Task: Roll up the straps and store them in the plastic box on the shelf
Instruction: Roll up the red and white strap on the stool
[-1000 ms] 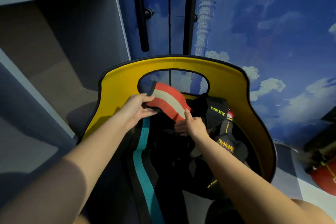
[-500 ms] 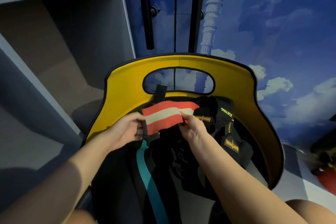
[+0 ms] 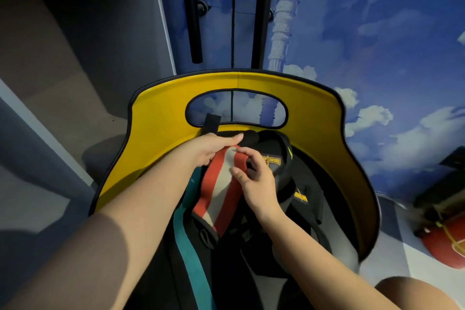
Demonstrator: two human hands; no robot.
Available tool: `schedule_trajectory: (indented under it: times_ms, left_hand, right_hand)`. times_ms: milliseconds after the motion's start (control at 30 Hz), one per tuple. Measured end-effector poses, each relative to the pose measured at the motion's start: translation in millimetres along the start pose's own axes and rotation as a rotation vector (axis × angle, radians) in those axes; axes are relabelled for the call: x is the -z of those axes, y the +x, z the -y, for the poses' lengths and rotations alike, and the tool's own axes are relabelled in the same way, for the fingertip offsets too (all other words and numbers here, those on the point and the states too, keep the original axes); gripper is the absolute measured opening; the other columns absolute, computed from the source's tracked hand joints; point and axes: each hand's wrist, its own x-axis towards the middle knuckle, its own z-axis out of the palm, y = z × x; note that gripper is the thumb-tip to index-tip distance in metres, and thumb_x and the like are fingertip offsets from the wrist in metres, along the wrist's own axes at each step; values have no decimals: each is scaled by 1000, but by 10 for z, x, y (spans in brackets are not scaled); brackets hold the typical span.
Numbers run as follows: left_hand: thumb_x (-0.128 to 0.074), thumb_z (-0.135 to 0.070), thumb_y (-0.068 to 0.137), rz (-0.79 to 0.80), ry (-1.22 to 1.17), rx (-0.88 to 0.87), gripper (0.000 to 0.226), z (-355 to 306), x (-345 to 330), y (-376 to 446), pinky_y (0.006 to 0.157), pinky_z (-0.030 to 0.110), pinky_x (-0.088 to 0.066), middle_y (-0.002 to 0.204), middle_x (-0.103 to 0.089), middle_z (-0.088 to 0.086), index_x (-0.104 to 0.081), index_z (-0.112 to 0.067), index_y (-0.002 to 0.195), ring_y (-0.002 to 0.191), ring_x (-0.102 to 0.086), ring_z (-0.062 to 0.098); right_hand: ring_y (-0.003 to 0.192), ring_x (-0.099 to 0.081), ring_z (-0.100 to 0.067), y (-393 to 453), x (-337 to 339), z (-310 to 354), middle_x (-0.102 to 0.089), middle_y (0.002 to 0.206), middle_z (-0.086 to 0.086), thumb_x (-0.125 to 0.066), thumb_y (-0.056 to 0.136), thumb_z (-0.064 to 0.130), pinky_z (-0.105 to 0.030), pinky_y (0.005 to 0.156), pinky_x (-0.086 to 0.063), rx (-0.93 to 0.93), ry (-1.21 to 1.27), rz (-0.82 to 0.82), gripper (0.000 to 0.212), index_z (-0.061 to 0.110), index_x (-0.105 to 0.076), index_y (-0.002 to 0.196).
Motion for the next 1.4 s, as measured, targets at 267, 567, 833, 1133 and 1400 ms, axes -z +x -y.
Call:
schedule_trajectory:
  times_ms: [267, 567, 833, 1133, 1400]
  left_hand:
    - [-64, -7, 86, -94, -148, -142, 28, 177, -47, 84, 88, 37, -51, 107, -66, 15, -64, -5, 114, 96, -63, 26]
    - [-60, -11, 88, 15, -148, -140, 12, 212, 40, 50, 70, 29, -50, 89, -67, 6, -64, -15, 99, 79, -62, 20]
    - [-75, -41, 74, -101, 242, -48, 65, 92, -218, 185, 98, 31, -43, 126, -59, 7, -55, -13, 129, 114, -57, 25]
    - [-65, -3, 84, -94, -205, -288, 22, 104, 157, -78, 61, 22, -53, 86, -65, 1, -61, -15, 102, 72, -63, 14]
    - [-58, 2, 85, 52, -372, -345, 24, 49, 410, -313, 77, 30, -54, 93, -70, 3, -61, -18, 99, 86, -66, 17]
  right_hand:
    - [107, -45, -17, 30, 287, -44, -48, 105, 3, -57, 78, 64, -33, 91, -43, 18, -638, -331, 51, 29, -59, 115]
    - [142, -16, -23, 124, 401, -110, -24, 154, 0, -56, 86, 38, -41, 104, -35, -79, -998, -18, 64, 35, -29, 144]
    - [133, -33, -32, 151, 421, -230, -41, 147, -2, -52, 88, 22, -43, 100, -40, 53, -1049, 23, 52, 30, -44, 139]
    - [129, -36, -34, 214, 583, -363, -37, 150, -1, -49, 89, 15, -41, 100, -36, -142, -1220, -5, 56, 31, -39, 142]
    - [106, -55, -33, 291, 469, -356, -64, 113, -9, -57, 89, 30, -38, 86, -43, 125, -1020, -178, 29, 11, -70, 108]
